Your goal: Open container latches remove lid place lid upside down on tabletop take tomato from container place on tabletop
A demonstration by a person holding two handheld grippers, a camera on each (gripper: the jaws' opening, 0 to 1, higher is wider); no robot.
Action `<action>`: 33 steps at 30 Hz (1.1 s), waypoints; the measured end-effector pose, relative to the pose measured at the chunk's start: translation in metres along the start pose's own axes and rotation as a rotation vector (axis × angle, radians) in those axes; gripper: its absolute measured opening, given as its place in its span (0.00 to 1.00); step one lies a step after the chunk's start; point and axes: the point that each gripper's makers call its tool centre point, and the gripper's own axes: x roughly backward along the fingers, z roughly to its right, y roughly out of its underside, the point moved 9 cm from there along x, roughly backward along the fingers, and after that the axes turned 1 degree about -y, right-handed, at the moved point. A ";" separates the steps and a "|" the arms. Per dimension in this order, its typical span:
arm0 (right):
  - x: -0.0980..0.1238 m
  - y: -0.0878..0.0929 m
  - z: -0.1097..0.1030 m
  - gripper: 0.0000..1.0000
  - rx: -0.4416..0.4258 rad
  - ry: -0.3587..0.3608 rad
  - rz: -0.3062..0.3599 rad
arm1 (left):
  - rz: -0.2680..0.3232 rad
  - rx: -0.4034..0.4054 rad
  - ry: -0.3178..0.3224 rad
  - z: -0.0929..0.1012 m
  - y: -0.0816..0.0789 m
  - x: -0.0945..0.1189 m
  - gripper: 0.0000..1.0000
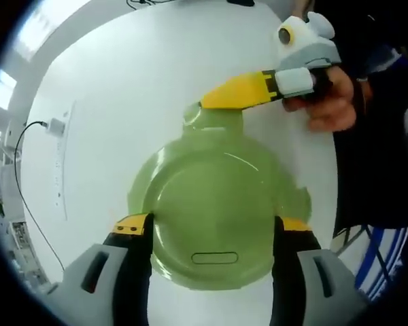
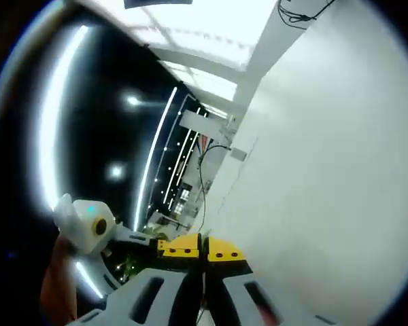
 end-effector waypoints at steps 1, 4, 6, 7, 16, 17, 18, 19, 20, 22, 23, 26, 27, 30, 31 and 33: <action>-0.002 -0.001 0.002 0.00 -0.024 0.041 -0.019 | 0.003 -0.001 0.000 0.000 0.000 0.000 0.62; -0.001 0.001 0.002 0.00 0.013 0.032 -0.010 | 0.011 -0.002 0.000 0.001 0.001 0.000 0.63; -0.001 0.000 0.004 0.00 0.053 0.060 -0.021 | 0.017 -0.001 0.000 0.001 0.002 0.000 0.63; -0.001 0.000 0.004 0.00 0.100 0.062 -0.026 | 0.020 -0.001 0.001 0.001 0.002 0.000 0.63; 0.002 -0.001 0.004 0.00 0.212 0.079 -0.046 | 0.044 -0.006 0.005 0.000 0.004 0.000 0.63; 0.002 -0.002 0.003 0.00 0.231 0.078 -0.045 | 0.044 -0.007 0.005 0.000 0.004 0.000 0.63; 0.003 -0.002 0.004 0.00 0.241 0.080 -0.046 | 0.043 -0.008 0.005 -0.001 0.004 0.000 0.63; 0.003 -0.003 0.004 0.00 0.249 0.085 -0.049 | 0.040 -0.009 0.004 0.000 0.004 0.000 0.63; 0.004 -0.005 0.005 0.00 0.298 0.092 -0.071 | 0.038 -0.010 0.004 -0.001 0.004 0.000 0.63; 0.003 -0.008 0.005 0.00 0.291 0.087 -0.077 | 0.034 -0.011 0.004 -0.001 0.004 0.000 0.63; 0.003 -0.009 0.005 0.00 0.290 0.084 -0.089 | 0.034 -0.011 0.004 -0.001 0.004 0.000 0.63; 0.003 -0.010 0.006 0.00 0.367 0.073 -0.106 | 0.037 -0.009 0.004 -0.001 0.004 0.000 0.63; 0.003 -0.009 0.006 0.00 0.380 0.070 -0.107 | 0.039 -0.009 0.004 -0.001 0.004 0.000 0.63; 0.003 -0.010 0.004 0.00 0.458 0.064 -0.109 | 0.049 -0.008 0.004 -0.001 0.006 0.000 0.63; 0.003 -0.010 0.004 0.00 0.486 0.063 -0.113 | 0.055 -0.007 0.004 -0.002 0.006 0.000 0.63; 0.003 -0.011 0.003 0.00 0.507 0.058 -0.117 | 0.064 -0.008 0.005 -0.002 0.007 0.001 0.63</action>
